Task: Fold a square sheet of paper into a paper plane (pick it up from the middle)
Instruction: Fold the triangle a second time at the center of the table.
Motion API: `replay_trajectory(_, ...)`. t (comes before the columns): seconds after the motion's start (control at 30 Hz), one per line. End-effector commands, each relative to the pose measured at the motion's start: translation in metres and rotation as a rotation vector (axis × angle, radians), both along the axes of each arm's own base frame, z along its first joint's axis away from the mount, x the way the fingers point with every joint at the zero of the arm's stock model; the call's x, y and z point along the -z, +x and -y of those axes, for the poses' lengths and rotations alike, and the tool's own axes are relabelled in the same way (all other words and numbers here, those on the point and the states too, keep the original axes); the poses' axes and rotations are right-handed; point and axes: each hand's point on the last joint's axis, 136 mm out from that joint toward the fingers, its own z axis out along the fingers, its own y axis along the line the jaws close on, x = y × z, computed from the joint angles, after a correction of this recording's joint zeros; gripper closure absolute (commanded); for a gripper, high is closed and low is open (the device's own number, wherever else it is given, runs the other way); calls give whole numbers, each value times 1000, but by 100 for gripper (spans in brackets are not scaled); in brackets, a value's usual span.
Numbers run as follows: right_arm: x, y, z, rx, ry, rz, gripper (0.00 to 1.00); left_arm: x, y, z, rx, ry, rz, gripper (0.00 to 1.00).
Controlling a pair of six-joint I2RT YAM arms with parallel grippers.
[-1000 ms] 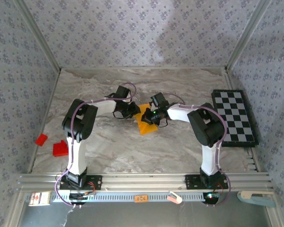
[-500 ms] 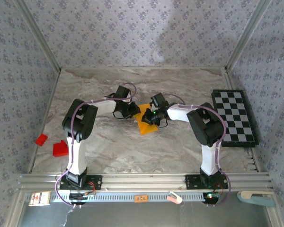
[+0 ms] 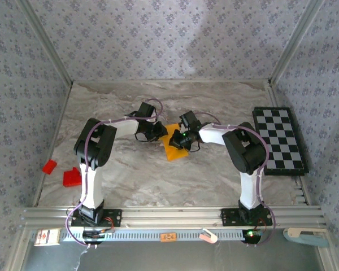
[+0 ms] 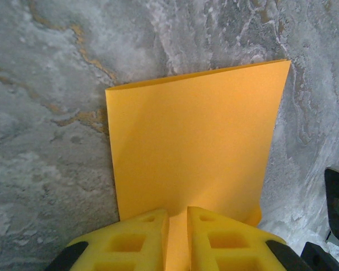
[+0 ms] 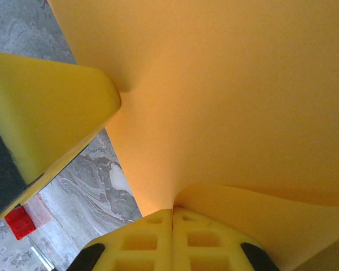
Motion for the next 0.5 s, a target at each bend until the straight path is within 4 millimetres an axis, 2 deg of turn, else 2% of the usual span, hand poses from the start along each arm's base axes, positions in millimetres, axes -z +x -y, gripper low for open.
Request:
replay_trajectory(0.0, 18, -5, 8, 21, -49, -69, 98, 0, -6, -7, -8, 41, -17, 81)
replay_trajectory(0.1, 19, -5, 7, 18, -46, -72, 91, -19, 4, -16, -26, 80, 40, 78)
replay_trajectory(0.27, 20, -6, 7, 15, -47, -80, 82, -44, 20, -47, -114, 153, 112, 72)
replay_trajectory(0.37, 19, -6, 6, 12, -43, -83, 74, -52, 22, -64, -154, 171, 132, 69)
replay_trajectory(0.47, 18, -6, 6, 12, -39, -85, 67, -59, 18, -68, -152, 159, 145, 67)
